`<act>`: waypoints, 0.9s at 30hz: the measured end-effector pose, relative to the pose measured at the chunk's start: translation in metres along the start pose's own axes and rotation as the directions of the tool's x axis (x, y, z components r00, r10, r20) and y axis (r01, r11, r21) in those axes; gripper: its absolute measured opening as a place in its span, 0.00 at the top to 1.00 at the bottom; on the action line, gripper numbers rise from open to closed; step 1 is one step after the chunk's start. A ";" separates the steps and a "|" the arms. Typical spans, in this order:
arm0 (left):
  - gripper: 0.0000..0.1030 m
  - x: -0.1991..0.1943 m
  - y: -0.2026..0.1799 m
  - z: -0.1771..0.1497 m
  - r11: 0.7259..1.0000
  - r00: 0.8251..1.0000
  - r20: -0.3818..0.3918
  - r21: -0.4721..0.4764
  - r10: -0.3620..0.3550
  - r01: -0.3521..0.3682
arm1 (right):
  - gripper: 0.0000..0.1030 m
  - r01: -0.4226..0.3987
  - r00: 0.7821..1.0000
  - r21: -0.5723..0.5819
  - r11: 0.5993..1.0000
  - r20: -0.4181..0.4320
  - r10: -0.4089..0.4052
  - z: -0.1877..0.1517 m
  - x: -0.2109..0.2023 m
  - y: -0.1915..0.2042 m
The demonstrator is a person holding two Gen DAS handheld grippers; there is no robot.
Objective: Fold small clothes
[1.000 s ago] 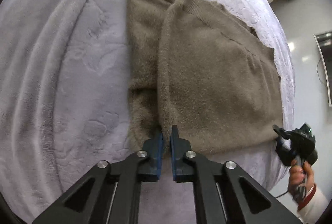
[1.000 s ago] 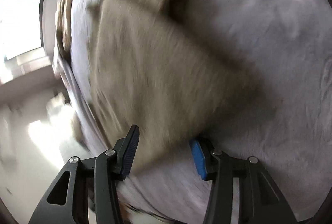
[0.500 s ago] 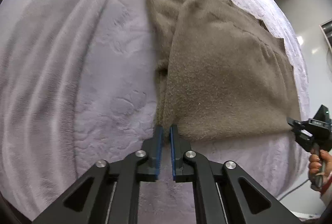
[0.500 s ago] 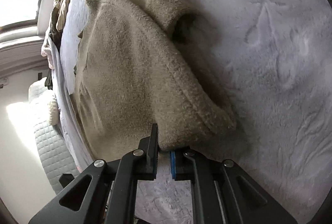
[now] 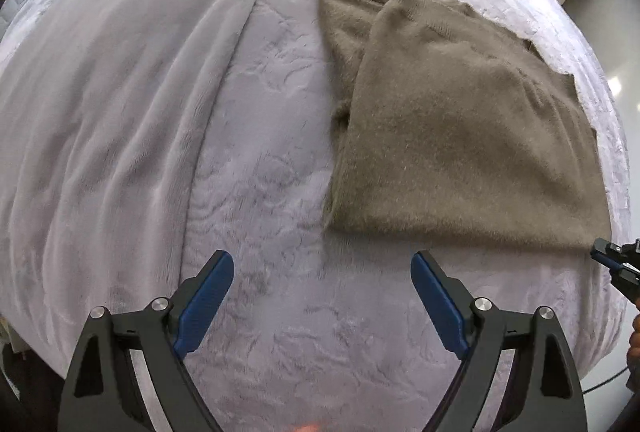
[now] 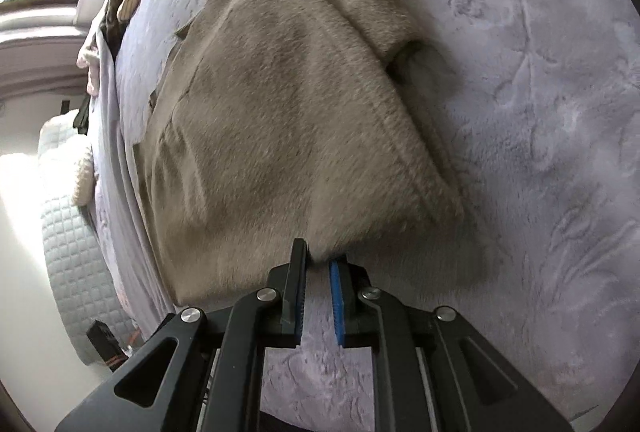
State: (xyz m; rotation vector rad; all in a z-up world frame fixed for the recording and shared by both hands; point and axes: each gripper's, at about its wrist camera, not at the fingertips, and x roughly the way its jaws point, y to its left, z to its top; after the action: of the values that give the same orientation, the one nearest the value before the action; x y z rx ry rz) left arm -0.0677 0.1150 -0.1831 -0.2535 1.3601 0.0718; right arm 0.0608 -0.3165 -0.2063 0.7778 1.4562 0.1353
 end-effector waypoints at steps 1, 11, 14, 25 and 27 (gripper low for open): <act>0.12 0.001 -0.003 -0.001 1.000 1.000 -0.005 -0.003 -0.001 0.001 | 0.86 0.007 1.000 -0.011 1.000 -0.005 -0.007 -0.001 0.000 0.003; 0.12 -0.001 0.000 -0.021 0.999 0.999 -0.046 -0.036 -0.002 0.001 | 0.74 0.018 0.998 -0.127 0.992 -0.050 -0.025 -0.025 0.007 0.041; 0.12 -0.010 0.002 -0.028 0.999 1.000 -0.021 -0.044 0.001 -0.002 | 0.22 0.042 0.998 -0.182 0.982 -0.047 -0.052 -0.032 0.010 0.054; 0.12 -0.007 0.000 -0.032 0.999 0.999 -0.041 -0.052 -0.005 0.003 | 0.15 0.118 0.983 -0.349 0.930 -0.095 -0.160 -0.056 0.033 0.091; 0.12 -0.006 0.000 -0.034 0.999 0.999 -0.046 -0.048 -0.007 0.005 | 0.15 0.119 0.980 -0.345 0.931 -0.110 -0.166 -0.059 0.036 0.091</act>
State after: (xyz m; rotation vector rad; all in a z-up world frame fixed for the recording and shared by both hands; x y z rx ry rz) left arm -0.1012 0.1082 -0.1836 -0.3008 1.4049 0.0939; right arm 0.0456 -0.2054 -0.1823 0.3864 1.5615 0.3240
